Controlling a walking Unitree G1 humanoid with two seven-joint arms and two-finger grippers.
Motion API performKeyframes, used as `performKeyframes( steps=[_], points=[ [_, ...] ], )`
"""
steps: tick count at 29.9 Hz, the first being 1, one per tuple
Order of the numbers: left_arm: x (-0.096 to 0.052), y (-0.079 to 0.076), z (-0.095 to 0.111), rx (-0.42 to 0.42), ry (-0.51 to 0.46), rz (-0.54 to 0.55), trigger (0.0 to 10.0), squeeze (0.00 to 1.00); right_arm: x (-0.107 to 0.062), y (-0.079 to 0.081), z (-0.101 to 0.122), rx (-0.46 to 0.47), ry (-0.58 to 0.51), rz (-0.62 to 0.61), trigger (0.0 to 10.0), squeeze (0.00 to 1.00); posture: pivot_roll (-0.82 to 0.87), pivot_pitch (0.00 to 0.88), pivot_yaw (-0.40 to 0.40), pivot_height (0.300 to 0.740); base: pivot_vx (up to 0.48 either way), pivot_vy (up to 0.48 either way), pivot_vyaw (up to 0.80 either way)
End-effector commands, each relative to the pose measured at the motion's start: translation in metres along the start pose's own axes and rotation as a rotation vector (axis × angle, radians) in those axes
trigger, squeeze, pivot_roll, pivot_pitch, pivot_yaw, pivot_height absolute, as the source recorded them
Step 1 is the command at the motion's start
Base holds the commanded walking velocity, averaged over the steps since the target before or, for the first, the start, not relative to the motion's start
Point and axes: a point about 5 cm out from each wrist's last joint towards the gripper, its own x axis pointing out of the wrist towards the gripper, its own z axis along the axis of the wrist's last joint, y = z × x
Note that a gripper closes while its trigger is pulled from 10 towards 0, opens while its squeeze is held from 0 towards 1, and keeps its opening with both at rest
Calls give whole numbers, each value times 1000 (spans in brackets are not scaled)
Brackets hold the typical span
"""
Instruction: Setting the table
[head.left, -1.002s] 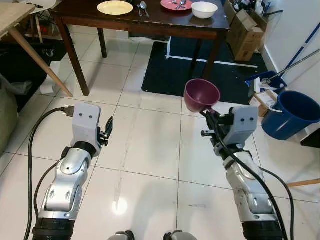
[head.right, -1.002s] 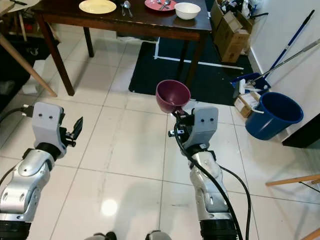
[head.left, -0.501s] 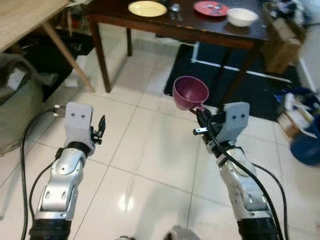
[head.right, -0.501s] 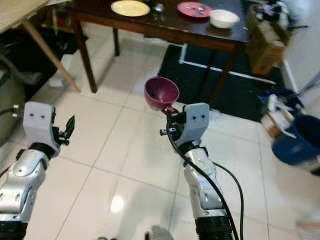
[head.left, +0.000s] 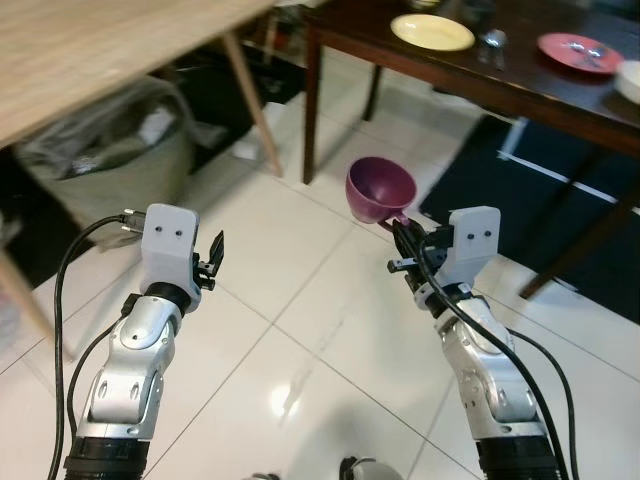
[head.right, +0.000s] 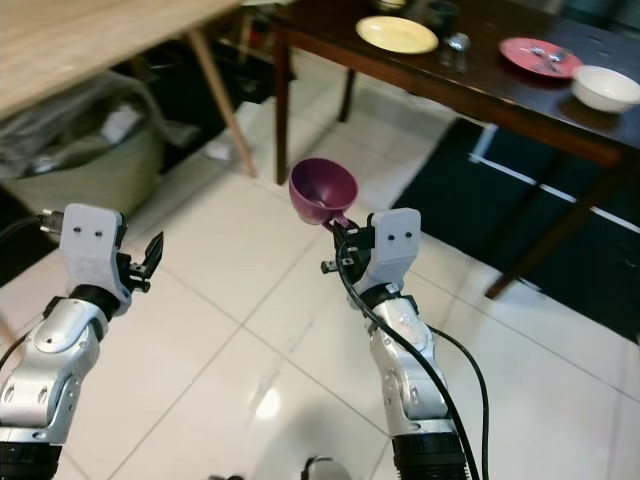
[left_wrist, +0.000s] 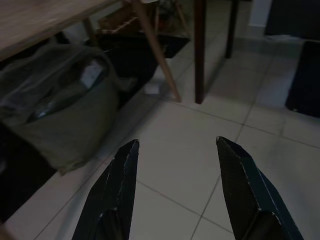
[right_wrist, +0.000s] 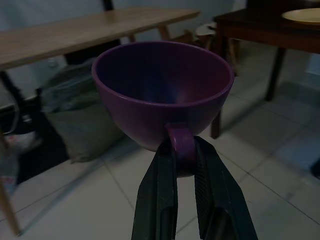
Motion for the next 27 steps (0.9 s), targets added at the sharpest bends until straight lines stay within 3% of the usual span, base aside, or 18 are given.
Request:
performKeyframes(
  steps=[1, 20, 27],
  points=[
    [-2, 0, -6, 11, 30, -2, 10000, 0, -2, -2, 0, 14, 0, -8, 10000, 0, -92, 58, 27, 740, 0, 0, 756],
    [0, 4, -5, 24, 41, 22, 10000, 0, -2, -1, -1, 28, -3, -7, 10000, 0, -90, 64, 31, 740, 0, 0, 756],
    [2, 6, -3, 30, 32, 45, 10000, 0, -3, -1, -1, 29, -5, -8, 10000, 0, -91, 67, 32, 740, 381, 0, 756]
  ],
)
